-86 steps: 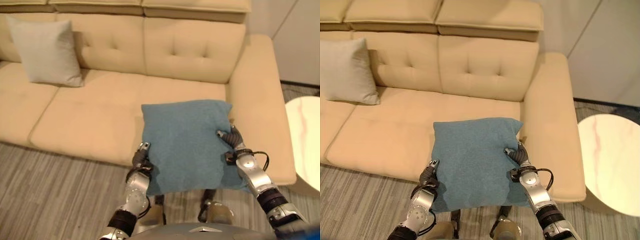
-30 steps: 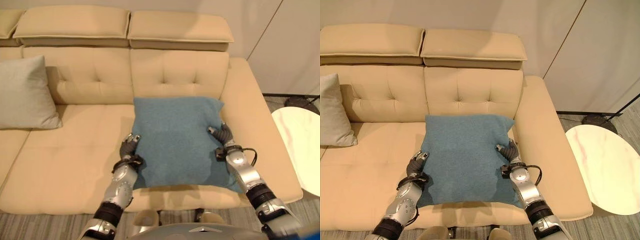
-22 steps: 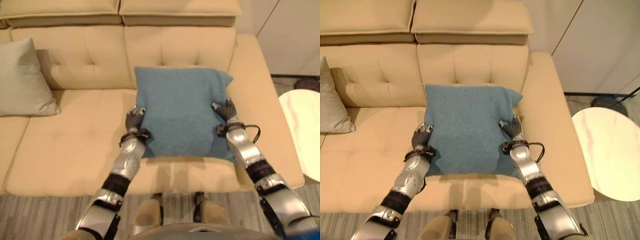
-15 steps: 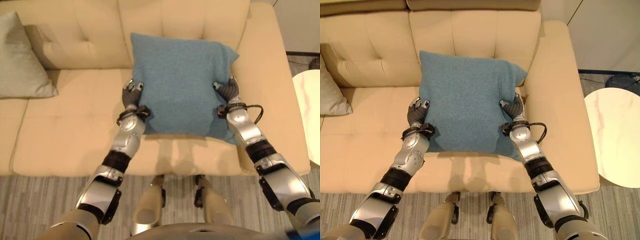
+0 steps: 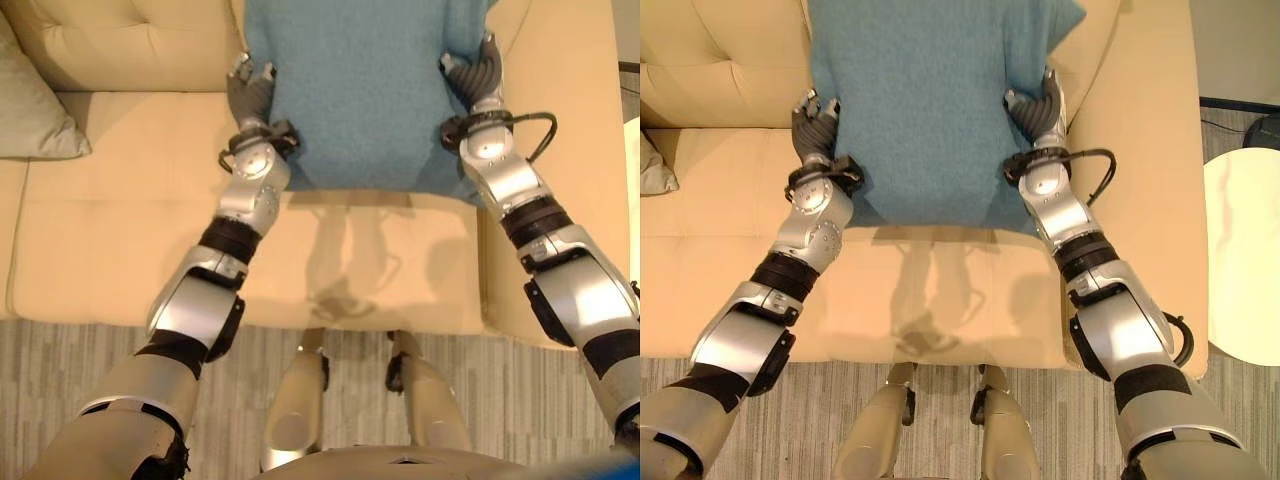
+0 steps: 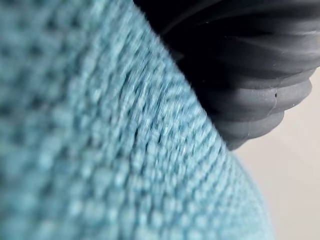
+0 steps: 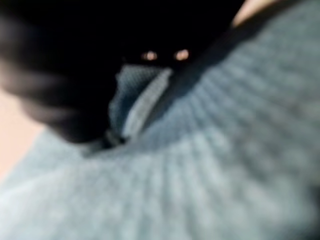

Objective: Pick up all the scattered cushions and arrange them neatly on the sofa.

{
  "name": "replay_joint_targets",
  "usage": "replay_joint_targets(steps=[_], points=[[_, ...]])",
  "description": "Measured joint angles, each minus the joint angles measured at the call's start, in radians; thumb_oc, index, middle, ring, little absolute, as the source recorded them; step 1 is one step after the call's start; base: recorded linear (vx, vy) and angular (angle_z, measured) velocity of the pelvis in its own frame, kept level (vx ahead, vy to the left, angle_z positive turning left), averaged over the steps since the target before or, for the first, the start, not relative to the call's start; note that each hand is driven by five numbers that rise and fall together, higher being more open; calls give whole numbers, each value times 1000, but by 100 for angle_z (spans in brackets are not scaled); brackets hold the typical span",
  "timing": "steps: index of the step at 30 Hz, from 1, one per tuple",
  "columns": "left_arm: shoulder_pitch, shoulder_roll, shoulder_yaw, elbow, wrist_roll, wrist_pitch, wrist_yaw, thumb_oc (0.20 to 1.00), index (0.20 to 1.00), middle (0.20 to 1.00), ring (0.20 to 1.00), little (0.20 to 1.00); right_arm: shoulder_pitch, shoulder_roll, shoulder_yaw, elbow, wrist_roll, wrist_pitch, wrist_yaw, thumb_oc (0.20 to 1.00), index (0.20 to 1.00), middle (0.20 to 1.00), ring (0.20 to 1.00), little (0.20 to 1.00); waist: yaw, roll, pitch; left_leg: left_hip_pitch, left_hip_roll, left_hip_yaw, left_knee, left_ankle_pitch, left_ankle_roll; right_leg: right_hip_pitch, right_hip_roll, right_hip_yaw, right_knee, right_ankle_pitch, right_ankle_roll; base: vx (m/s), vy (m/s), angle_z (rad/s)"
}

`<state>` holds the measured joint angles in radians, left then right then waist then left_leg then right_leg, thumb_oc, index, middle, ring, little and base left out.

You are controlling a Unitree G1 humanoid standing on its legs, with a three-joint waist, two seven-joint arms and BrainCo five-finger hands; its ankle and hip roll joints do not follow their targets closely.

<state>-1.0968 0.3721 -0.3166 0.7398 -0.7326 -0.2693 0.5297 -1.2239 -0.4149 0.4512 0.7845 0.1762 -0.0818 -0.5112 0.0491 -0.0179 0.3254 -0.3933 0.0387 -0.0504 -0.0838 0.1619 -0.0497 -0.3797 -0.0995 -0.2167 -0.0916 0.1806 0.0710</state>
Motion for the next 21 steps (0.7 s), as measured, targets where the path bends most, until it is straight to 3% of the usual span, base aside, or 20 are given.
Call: replay_joint_targets(steps=[4, 7, 11, 16, 17, 19, 21], points=[[-72, 1, -4, 27, 25, -29, 21, 200, 200, 200, 200, 200, -57, -17, 8, 12, -1, -26, -44, 200, 200, 200, 200, 200, 5, -3, -2, -55, 0, -19, 4, 10, -6, -44, 1, -12, 0, 0, 0, 18, -23, 15], [-188, 8, -26, 178, 53, -29, 34, 200, 200, 200, 200, 200, -162, -27, 89, 81, -4, -36, -63, 200, 200, 200, 200, 200, 2, -8, -5, -149, -2, -24, 22, 19, -11, -124, 1, -13, 0, 8, -4, 28, -20, 7], [-378, 62, -118, 353, 55, -4, 36, 200, 200, 200, 200, 200, -336, -70, 241, 198, -4, -37, -60, 200, 200, 200, 200, 200, 4, -16, -3, -318, 0, -39, 34, 53, -21, -287, 4, -8, 1, 38, -3, 19, -3, 2], [-475, 99, -200, 407, 72, 30, 27, 200, 200, 200, 200, 200, -374, -84, 265, 227, -3, -44, -52, 200, 200, 200, 200, 200, 1, -29, 17, -388, 1, -39, 34, 70, -26, -359, 4, -1, 1, 52, -8, 5, 12, -2], [-475, 96, -210, 410, 81, 34, 22, 1000, 1000, 1000, 1000, 1000, -373, -83, 268, 238, 3, -44, -38, 1000, 1000, 1000, 1000, 1000, -2, -28, 28, -388, 0, -41, 34, 71, -26, -361, 2, 0, 2, 52, -7, 25, 77, 0], [-557, 83, -289, 561, 74, 62, -27, 1000, 1000, 1000, 1000, 1000, -451, -69, 360, 413, 61, -43, 11, 1000, 1000, 1000, 1000, 1000, 0, -30, 18, -425, -7, -46, 49, 93, -46, -390, -8, -2, 8, 58, 3, 26, 60, 4], [-624, 99, -287, 520, 61, 82, -55, 1000, 1000, 1000, 1000, 1000, -504, -114, 356, 383, 98, -11, 64, 1000, 1000, 1000, 1000, 1000, 9, -30, 18, -478, -5, -51, 55, 95, -48, -450, -4, 5, 26, 59, 1, 34, 33, -3]])
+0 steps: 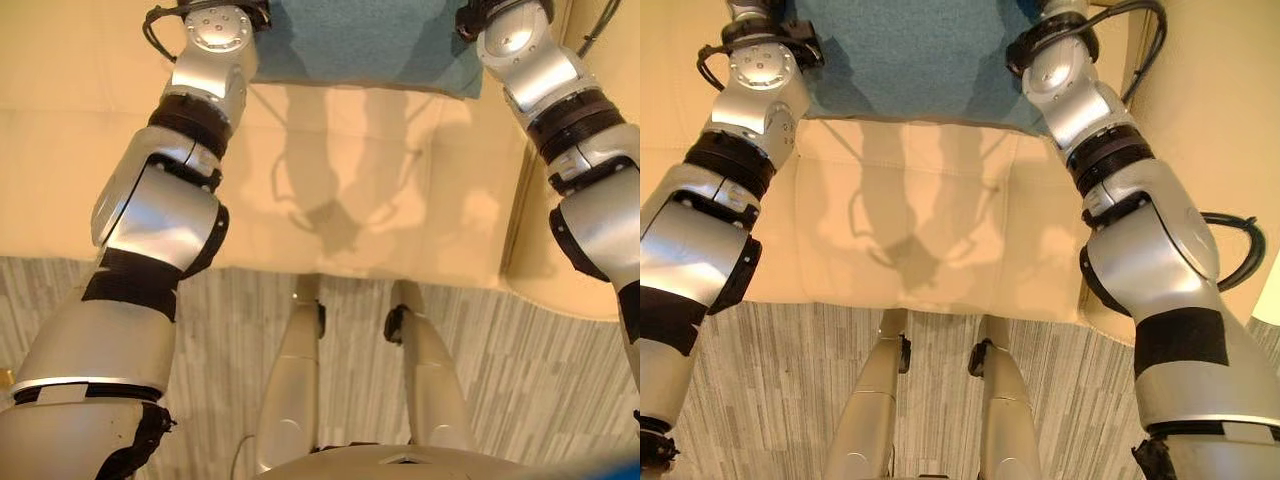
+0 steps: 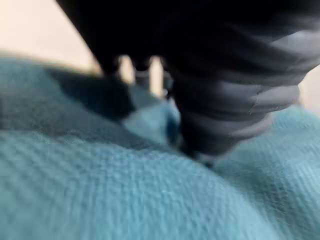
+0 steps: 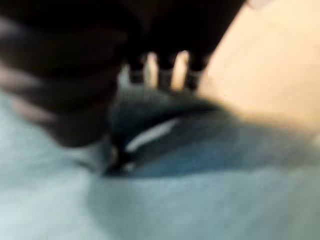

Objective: Pick up all the scattered cushions and arrange them neatly on the sofa.

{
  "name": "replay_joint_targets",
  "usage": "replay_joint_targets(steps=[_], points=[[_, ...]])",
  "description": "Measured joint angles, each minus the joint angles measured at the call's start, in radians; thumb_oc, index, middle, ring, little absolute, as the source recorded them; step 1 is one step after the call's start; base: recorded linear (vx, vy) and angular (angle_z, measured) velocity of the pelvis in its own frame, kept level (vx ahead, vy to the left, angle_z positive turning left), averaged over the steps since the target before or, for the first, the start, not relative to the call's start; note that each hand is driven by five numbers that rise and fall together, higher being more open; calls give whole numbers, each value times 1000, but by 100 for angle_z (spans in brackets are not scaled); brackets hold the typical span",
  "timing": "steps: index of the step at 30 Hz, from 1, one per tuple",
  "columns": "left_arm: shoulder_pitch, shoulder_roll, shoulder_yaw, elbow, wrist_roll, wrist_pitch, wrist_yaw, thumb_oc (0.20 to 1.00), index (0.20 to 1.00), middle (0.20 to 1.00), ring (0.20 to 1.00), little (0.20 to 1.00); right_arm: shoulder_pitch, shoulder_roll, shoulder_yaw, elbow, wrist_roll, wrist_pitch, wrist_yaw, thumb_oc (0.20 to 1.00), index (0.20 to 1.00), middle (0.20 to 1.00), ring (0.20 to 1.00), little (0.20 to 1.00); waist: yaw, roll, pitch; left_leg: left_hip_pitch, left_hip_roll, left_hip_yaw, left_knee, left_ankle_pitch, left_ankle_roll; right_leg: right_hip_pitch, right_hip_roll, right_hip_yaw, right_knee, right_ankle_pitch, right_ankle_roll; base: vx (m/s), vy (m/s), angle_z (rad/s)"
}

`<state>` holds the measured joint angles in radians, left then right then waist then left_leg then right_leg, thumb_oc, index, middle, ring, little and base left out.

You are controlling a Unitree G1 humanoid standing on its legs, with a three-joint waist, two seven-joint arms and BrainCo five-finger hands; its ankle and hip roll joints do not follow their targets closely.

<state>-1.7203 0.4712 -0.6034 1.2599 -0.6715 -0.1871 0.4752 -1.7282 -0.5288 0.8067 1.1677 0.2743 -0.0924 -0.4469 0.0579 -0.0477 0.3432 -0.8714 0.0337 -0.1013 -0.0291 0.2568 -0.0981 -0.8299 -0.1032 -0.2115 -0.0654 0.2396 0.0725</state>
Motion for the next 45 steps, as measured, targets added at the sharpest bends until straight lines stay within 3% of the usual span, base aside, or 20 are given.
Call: replay_joint_targets(steps=[3, 8, 19, 24, 29, 30, 32, 33, 34, 37, 38, 39, 40, 41, 43, 45], points=[[40, 10, 39, -103, -40, -6, -1, 1000, 1000, 1000, 1000, 1000, 4, -45, -14, -55, 7, 12, 11, 1000, 1000, 1000, 1000, 1000, 5, 1, 0, -28, 0, -7, -3, 1, 1, -44, -2, 6, 27, 0, 0, 14, 22, -4], [72, 8, 50, -116, -54, -17, -6, 1000, 1000, 1000, 1000, 1000, 7, -65, -15, -47, 6, 28, 30, 1000, 1000, 1000, 1000, 1000, 4, 1, 0, -27, -8, -11, -4, 0, 0, -55, -11, 12, 52, -2, 2, 0, 15, -1], [62, 143, 78, -85, -42, -15, -75, 1000, 1000, 1000, 1000, 1000, 4, -81, -63, -3, -5, 25, 76, 1000, 1000, 1000, 1000, 1000, 11, 3, 1, -18, -15, 8, 8, 2, 2, -63, -22, 33, 81, -4, 2, -2, 4, -1], [76, 324, 158, -31, -54, -17, -85, 1000, 1000, 1000, 1000, 1000, 15, -176, -125, 28, -1, 25, 86, 1000, 1000, 1000, 1000, 1000, 8, 7, 2, -14, -14, 10, 13, 2, 2, -62, -22, 35, 87, -4, 1, 0, 0, 0], [171, 405, 202, -48, -64, -20, -110, 1000, 1000, 1000, 1000, 1000, 79, -252, -177, 24, 18, 25, 87, 1000, 1000, 1000, 1000, 1000, 9, 7, 2, 4, -15, 10, 13, 2, 2, -46, -22, 34, 91, -5, 1, 0, 0, 0], [274, 404, 274, -134, -65, -28, -128, 1000, 1000, 1000, 1000, 1000, 153, -266, -238, -28, 21, 18, 92, 1000, 1000, 1000, 1000, 1000, 8, 8, 2, 27, -15, 9, 10, 0, 0, -24, -23, 34, 92, -12, 11, 0, 0, 0], [388, 398, 296, -175, -67, -37, -132, 1000, 1000, 1000, 1000, 1000, 225, -267, -252, -50, 37, 18, 94, 1000, 1000, 1000, 1000, 1000, 4, 8, 2, 62, -15, 9, 4, -4, -5, 10, -23, 34, 95, -20, 16, 13, -36, 2], [578, 394, 390, -372, -72, -44, -138, 1000, 1000, 1000, 1000, 1000, 338, -280, -320, -157, 37, 16, 102, 1000, 1000, 1000, 1000, 1000, 3, 8, 3, 102, -14, 8, -5, -15, -18, 46, -22, 34, 97, -29, 16, 11, -42, 4], [723, 386, 418, -500, -70, -51, -155, 1000, 1000, 1000, 1000, 1000, 440, -298, -334, -227, 36, 11, 117, 1000, 1000, 1000, 1000, 1000, 9, 8, 3, 141, -14, 8, -6, -18, -19, 86, -21, 34, 97, -39, 19, -1, -25, 4], [1119, 295, 578, -786, -39, -68, -180, 1000, 1000, 1000, 1000, 1000, 760, -295, -453, -470, 6, -9, 149, 1000, 1000, 1000, 1000, 1000, 17, 10, 9, 275, -15, 10, -16, -44, 0, 214, -20, 33, 96, -72, 12, 0, 0, 0], [1280, 263, 578, -809, -3, -75, -207, 1000, 1000, 1000, 1000, 1000, 916, -291, -461, -520, -20, -21, 177, 1000, 1000, 1000, 1000, 1000, 22, 10, 9, 372, -16, 12, -34, -45, -1, 306, -22, 33, 88, -95, 21, 19, 3, 4], [1280, 263, 578, -809, -3, -75, -207, 1000, 1000, 1000, 1000, 1000, 916, -291, -461, -520, -20, -21, 177, 1000, 1000, 1000, 1000, 1000, 22, 10, 9, 372, -16, 12, -34, -45, -1, 306, -22, 33, 88, -95, 21, 20, 6, 4], [1473, 216, 603, -795, -2, -67, -220, 1000, 1000, 1000, 1000, 1000, 1111, -238, -529, -523, -47, -30, 207, 1000, 1000, 1000, 1000, 1000, 26, 9, -11, 480, -13, 10, -38, -80, -8, 420, -25, 28, 75, -129, 26, 61, -4, 0], [1562, 207, 592, -738, 0, -44, -237, 1000, 1000, 1000, 1000, 1000, 1185, -235, -516, -456, -76, -16, 239, 1000, 1000, 1000, 1000, 1000, 31, 17, -64, 502, -5, 10, -37, -119, -1, 438, -18, 25, 86, -147, 24, 67, -7, -1], [1611, 157, 647, -682, 40, -44, -262, 1000, 1000, 1000, 1000, 1000, 1274, -205, -601, -474, -105, -16, 258, 1000, 1000, 1000, 1000, 1000, 29, 23, -73, 560, -4, 9, -48, -108, 17, 501, -16, 15, 69, -149, 24, 97, 0, 3], [1699, 131, 624, -634, 102, -20, -307, 1000, 1000, 1000, 1000, 1000, 1378, -172, -598, -441, -163, -18, 295, 1000, 1000, 1000, 1000, 1000, 13, 23, -91, 626, -1, 2, -61, -117, 12, 585, -12, 3, 34, -150, 26, 91, -1, 14]])
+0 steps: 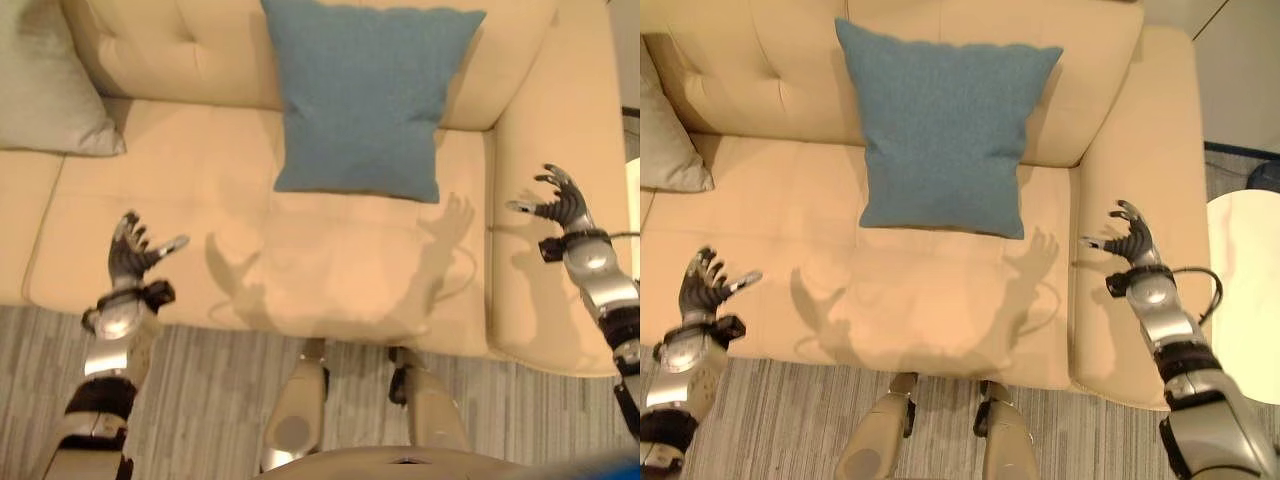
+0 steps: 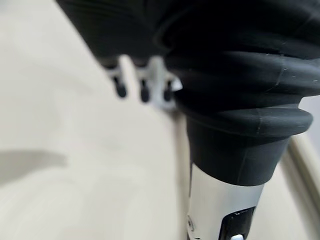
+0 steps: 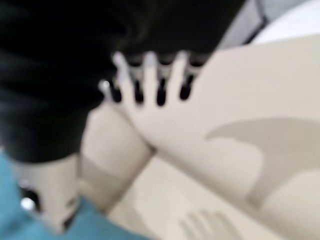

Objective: Pick up all the scattered cushions and arrange them neatly on the sofa.

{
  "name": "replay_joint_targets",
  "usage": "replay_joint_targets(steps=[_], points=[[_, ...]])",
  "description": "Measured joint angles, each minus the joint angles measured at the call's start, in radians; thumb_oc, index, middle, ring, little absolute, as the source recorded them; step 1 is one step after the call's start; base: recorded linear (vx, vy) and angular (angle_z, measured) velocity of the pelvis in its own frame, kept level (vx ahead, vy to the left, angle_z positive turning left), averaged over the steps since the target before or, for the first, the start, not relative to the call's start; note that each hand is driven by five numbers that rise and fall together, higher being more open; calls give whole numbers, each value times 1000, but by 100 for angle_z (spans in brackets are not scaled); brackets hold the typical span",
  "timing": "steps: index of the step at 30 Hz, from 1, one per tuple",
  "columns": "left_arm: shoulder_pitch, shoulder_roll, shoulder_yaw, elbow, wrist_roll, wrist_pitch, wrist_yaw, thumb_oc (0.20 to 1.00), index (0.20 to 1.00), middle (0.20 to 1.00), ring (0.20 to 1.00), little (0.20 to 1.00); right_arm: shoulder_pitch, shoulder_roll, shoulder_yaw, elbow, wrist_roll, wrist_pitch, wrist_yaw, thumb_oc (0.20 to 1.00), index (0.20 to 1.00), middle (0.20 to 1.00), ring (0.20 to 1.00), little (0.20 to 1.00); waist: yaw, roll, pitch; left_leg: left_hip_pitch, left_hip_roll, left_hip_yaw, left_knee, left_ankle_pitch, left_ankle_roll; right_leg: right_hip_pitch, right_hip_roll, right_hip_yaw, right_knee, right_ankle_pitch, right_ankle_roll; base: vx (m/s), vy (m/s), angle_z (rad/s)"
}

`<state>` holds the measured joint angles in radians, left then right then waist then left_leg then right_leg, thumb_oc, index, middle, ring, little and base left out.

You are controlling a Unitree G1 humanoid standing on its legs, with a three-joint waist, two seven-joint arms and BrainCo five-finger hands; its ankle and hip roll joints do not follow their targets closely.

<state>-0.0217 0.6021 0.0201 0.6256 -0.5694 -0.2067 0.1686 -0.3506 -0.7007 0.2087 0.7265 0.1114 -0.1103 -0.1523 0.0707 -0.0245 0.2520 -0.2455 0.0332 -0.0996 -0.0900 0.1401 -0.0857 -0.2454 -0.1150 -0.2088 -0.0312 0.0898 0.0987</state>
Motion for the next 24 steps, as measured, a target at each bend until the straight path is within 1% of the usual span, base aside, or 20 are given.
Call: replay_joint_targets(steps=[1, 2, 3, 4, 5, 6, 7, 8, 10, 12, 14, 15, 16, 17, 18, 19, 20, 22, 23, 24], points=[[35, -23, -1, 2, 14, 1, -13, 1000, 1000, 1000, 1000, 1000, 34, 16, -4, 10, -10, 0, 11, 1000, 1000, 1000, 1000, 1000, -2, -1, -11, 19, 0, -1, 0, -6, 0, 23, 1, 0, -11, 0, 0, 106, -12, 7], [86, -92, 8, 54, 29, 6, -48, 1000, 1000, 1000, 1000, 1000, 103, 26, 22, 36, -57, 8, 45, 1000, 1000, 1000, 1000, 1000, -5, 2, -28, 57, -1, 0, 0, -24, -1, 73, 2, -1, -35, 1, 2, 91, -12, 3], [122, -151, 10, 146, 51, 34, -70, 1000, 1000, 1000, 1000, 1000, 172, 45, 23, 56, -91, 11, 78, 1000, 1000, 1000, 1000, 1000, -10, 7, -45, 96, -3, 0, -1, -34, 0, 123, 3, -1, -62, 5, 6, 126, -88, -4], [189, -220, 9, 304, 82, 63, -99, 1000, 1000, 1000, 1000, 1000, 244, 116, 1, 147, -110, 17, 103, 1000, 1000, 1000, 1000, 1000, -30, 10, -99, 141, 5, 2, -1, -51, 1, 167, 10, -1, -61, -8, -1, 101, -84, -5], [199, -245, 15, 358, 92, 66, -105, 1000, 1000, 1000, 1000, 1000, 266, 132, 1, 177, -121, 17, 107, 1000, 1000, 1000, 1000, 1000, -32, 15, -117, 145, 8, 3, -1, -54, -1, 171, 12, -1, -62, -8, -1, 82, -99, -7], [185, -277, 70, 441, 113, 64, -122, 1000, 1000, 1000, 1000, 1000, 264, 154, -28, 226, -138, 21, 110, 1000, 1000, 1000, 1000, 1000, -37, 19, -119, 173, 9, 6, -2, -58, 2, 198, 15, 0, -61, -9, -2, 4, -80, -8], [190, -318, 104, 552, 132, 98, -124, 1000, 1000, 1000, 1000, 1000, 289, 179, -42, 258, -148, 40, 122, 1000, 1000, 1000, 1000, 1000, -44, 28, -138, 215, 12, 7, -1, -62, 10, 241, 18, 0, -65, -23, 0, 11, -96, -3], [207, -328, 91, 563, 137, 110, -132, 1000, 1000, 1000, 1000, 1000, 308, 188, -41, 266, -148, 39, 126, 1000, 1000, 1000, 1000, 1000, -54, 30, -169, 212, 15, 7, -3, -74, 8, 243, 20, 0, -65, -28, -3, 0, -95, 2], [223, -341, 77, 603, 177, 116, -146, 1000, 1000, 1000, 1000, 1000, 339, 206, -42, 296, -148, 38, 130, 1000, 1000, 1000, 1000, 1000, -53, 35, -202, 213, 25, 2, -6, -80, 15, 247, 31, -2, -65, -31, -7, -54, -90, 7], [208, -345, 54, 620, 233, 125, -151, 1000, 1000, 1000, 1000, 1000, 358, 235, -39, 339, -148, 41, 132, 1000, 1000, 1000, 1000, 1000, -55, 41, -202, 202, 41, -21, -2, -74, 8, 255, 49, -30, -62, -37, -16, -220, -89, 33], [184, -349, 33, 625, 250, 129, -153, 1000, 1000, 1000, 1000, 1000, 357, 244, -54, 380, -142, 38, 127, 1000, 1000, 1000, 1000, 1000, -55, 51, -189, 183, 54, -26, 14, -67, 4, 252, 70, -36, -60, -37, -16, -336, -69, 32], [155, -353, 24, 650, 269, 131, -156, 1000, 1000, 1000, 1000, 1000, 343, 258, -59, 430, -135, 39, 124, 1000, 1000, 1000, 1000, 1000, -53, 62, -183, 154, 71, -35, 28, -66, -25, 231, 86, -51, -49, -48, -47, -277, -16, 22], [139, -352, 25, 653, 276, 132, -157, 1000, 1000, 1000, 1000, 1000, 337, 265, -58, 436, -134, 43, 124, 1000, 1000, 1000, 1000, 1000, -56, 54, -181, 140, 74, -21, 23, -86, -42, 212, 79, -61, -40, -46, -67, -212, 16, 31], [111, -347, 45, 669, 281, 134, -159, 1000, 1000, 1000, 1000, 1000, 342, 292, -61, 455, -134, 41, 118, 1000, 1000, 1000, 1000, 1000, -69, -14, -172, 116, 35, 7, 106, -102, -56, 184, 24, -79, -67, -8, -131, -140, 40, 11], [93, -349, 58, 691, 285, 137, -161, 1000, 1000, 1000, 1000, 1000, 327, 307, -67, 467, -134, 42, 114, 1000, 1000, 1000, 1000, 1000, -65, -44, -168, 101, 0, 22, 221, -119, -47, 181, -8, -74, -65, -1, -130, -85, 68, -1], [93, -352, 60, 706, 285, 142, -162, 1000, 1000, 1000, 1000, 1000, 320, 314, -65, 468, -135, 43, 112, 1000, 1000, 1000, 1000, 1000, -70, -58, -165, 123, -9, 38, 278, -139, -41, 182, -25, -72, -61, 2, -122, -71, 88, 2], [92, -366, 57, 711, 285, 148, -162, 1000, 1000, 1000, 1000, 1000, 337, 304, -70, 480, -135, 46, 109, 1000, 1000, 1000, 1000, 1000, -104, -40, -170, 187, 22, 33, 336, -190, -63, 196, -15, -83, -61, 1, -126, -99, 121, 15], [84, -378, 53, 711, 285, 148, -162, 1000, 1000, 1000, 1000, 1000, 357, 299, -72, 489, -135, 61, 107, 1000, 1000, 1000, 1000, 1000, -121, -14, -180, 256, 48, 31, 291, -217, -71, 201, -8, -88, -58, 8, -117, -119, 113, 13], [74, -386, 50, 698, 285, 150, -161, 1000, 1000, 1000, 1000, 1000, 358, 299, -84, 511, -136, 63, 106, 1000, 1000, 1000, 1000, 1000, -125, 4, -180, 273, 50, 32, 268, -233, -72, 200, -7, -88, -53, 18, -108, -103, 71, 5], [74, -398, 37, 688, 285, 150, -161, 1000, 1000, 1000, 1000, 1000, 346, 295, -83, 524, -136, 67, 104, 1000, 1000, 1000, 1000, 1000, -135, 23, -184, 286, 51, 24, 220, -230, -61, 191, 0, -86, -47, 11, -84, -197, 150, 7]])
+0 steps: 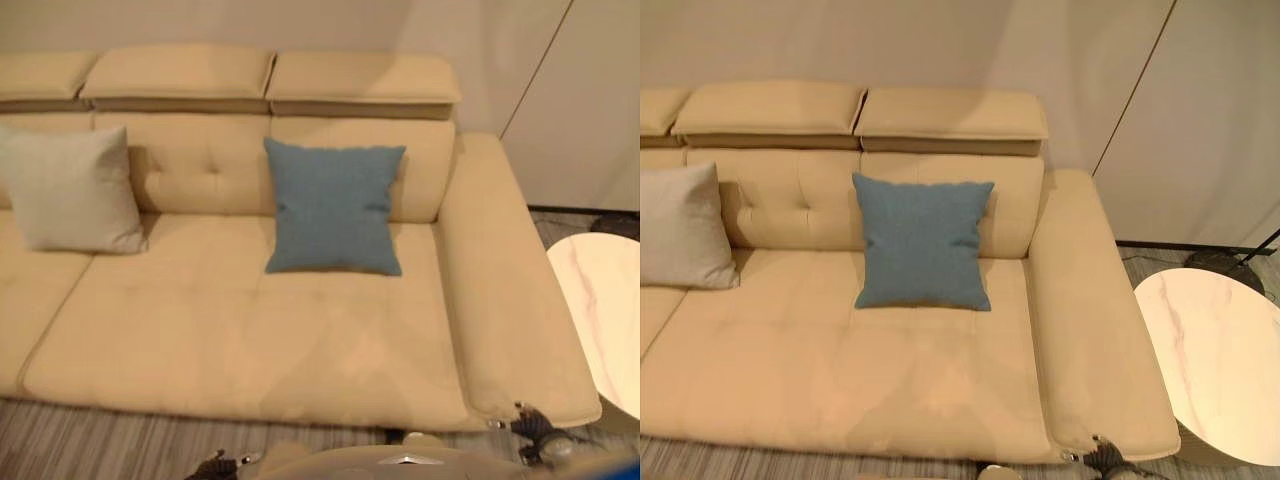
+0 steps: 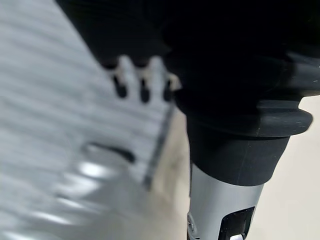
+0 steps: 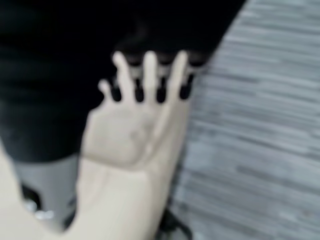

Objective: Pick up all the scattered cushions and arrange them neatly on the sofa.

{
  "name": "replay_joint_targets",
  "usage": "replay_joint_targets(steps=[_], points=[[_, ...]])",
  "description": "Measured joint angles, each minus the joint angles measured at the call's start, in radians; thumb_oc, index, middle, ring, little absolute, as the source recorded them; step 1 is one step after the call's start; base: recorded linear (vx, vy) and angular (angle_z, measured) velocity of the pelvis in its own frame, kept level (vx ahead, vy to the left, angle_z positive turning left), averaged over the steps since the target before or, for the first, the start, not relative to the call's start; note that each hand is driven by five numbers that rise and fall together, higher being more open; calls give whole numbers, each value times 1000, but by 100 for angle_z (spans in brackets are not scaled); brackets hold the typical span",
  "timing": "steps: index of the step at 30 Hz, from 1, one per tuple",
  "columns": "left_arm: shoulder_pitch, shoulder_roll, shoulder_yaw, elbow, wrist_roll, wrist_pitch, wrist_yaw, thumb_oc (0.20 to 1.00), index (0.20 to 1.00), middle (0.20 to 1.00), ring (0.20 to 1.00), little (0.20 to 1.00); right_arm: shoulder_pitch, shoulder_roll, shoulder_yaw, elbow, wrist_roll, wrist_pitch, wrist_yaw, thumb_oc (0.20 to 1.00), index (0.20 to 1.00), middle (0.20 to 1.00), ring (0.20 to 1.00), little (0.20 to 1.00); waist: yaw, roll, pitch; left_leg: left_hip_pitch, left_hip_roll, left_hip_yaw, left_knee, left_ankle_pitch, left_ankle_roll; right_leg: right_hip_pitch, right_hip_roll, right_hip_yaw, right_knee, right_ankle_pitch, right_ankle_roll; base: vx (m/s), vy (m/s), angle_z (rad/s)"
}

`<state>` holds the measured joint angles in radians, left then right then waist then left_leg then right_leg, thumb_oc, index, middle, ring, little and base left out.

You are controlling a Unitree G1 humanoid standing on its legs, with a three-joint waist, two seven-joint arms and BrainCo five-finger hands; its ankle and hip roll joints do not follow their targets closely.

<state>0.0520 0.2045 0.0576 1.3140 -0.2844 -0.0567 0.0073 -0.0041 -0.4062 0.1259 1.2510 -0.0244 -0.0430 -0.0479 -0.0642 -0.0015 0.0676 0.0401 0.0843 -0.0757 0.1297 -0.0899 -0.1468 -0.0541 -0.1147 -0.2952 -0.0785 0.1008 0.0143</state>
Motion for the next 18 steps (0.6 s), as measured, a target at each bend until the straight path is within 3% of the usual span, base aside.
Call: replay_joint_targets(steps=[3, 4, 9, 10, 11, 12, 14, 15, 17, 18], points=[[-27, -2, -39, -36, 0, -2, 4, 1000, 1000, 1000, 1000, 1000, 6, 7, -24, 36, 0, 16, -1, 1000, 1000, 1000, 1000, 1000, -18, 21, -6, 28, -9, 15, -98, -10, 25, -34, -16, 6, 20, 29, 22, -236, 184, 8], [-45, -1, -51, -44, -1, -6, 3, 1000, 1000, 1000, 1000, 1000, -3, 9, -43, 43, 0, 18, -5, 1000, 1000, 1000, 1000, 1000, -23, 22, 10, 46, -25, 11, -149, -21, 76, -55, -33, 15, 27, 44, 48, -356, 245, -17], [-40, 24, -36, -34, -1, -5, 24, 1000, 1000, 1000, 1000, 1000, -34, 39, -43, 46, -1, 30, -8, 1000, 1000, 1000, 1000, 1000, -19, -77, 57, 0, -159, 72, -101, 3, 143, -122, -151, 92, 16, 128, 127, -329, 136, -30], [-38, 27, -27, -33, 0, 0, 38, 1000, 1000, 1000, 1000, 1000, -36, 43, -39, 41, -1, 37, -13, 1000, 1000, 1000, 1000, 1000, -13, -75, 74, -39, -171, 103, -79, 9, 187, -139, -171, 109, 9, 83, 177, -422, 138, -36], [-43, 27, -27, -33, 0, 2, 42, 1000, 1000, 1000, 1000, 1000, -36, 46, -39, 41, -1, 37, -14, 1000, 1000, 1000, 1000, 1000, -3, -53, 90, -42, -158, 107, -79, 13, 192, -161, -156, 134, 60, 58, 206, -269, 110, -34], [-41, 30, -27, -34, 2, 1, 43, 1000, 1000, 1000, 1000, 1000, -43, 52, -33, 47, -1, 38, -12, 1000, 1000, 1000, 1000, 1000, 13, -21, 104, -50, -129, 126, -97, 42, 212, -199, -120, 136, 215, 12, 187, -196, 70, -30], [-27, 36, -22, -35, 2, 2, 43, 1000, 1000, 1000, 1000, 1000, -45, 53, -33, 46, -1, 37, -11, 1000, 1000, 1000, 1000, 1000, 37, 2, 102, -43, -108, 141, -117, 62, 221, -214, -92, 133, 399, -72, 167, -148, -9, -32], [-7, 41, -16, -35, 2, 2, 43, 1000, 1000, 1000, 1000, 1000, -42, 51, -33, 45, -1, 36, -13, 1000, 1000, 1000, 1000, 1000, 58, 15, 90, -37, -98, 149, -132, 77, 221, -183, -75, 144, 524, -164, 161, -95, -52, -17], [7, 45, -16, -32, 2, 3, 43, 1000, 1000, 1000, 1000, 1000, -42, 53, -28, 46, -2, 37, -13, 1000, 1000, 1000, 1000, 1000, 70, 23, 68, -50, -84, 159, -142, 85, 213, -114, -66, 130, 510, -228, 169, -73, -116, -22], [23, 50, -18, -34, 3, 3, 43, 1000, 1000, 1000, 1000, 1000, -42, 61, -28, 44, -2, 36, -13, 1000, 1000, 1000, 1000, 1000, 103, 9, 42, -50, -88, 163, -166, 100, 199, -43, -74, 81, 369, -231, 162, -49, -140, -50]])
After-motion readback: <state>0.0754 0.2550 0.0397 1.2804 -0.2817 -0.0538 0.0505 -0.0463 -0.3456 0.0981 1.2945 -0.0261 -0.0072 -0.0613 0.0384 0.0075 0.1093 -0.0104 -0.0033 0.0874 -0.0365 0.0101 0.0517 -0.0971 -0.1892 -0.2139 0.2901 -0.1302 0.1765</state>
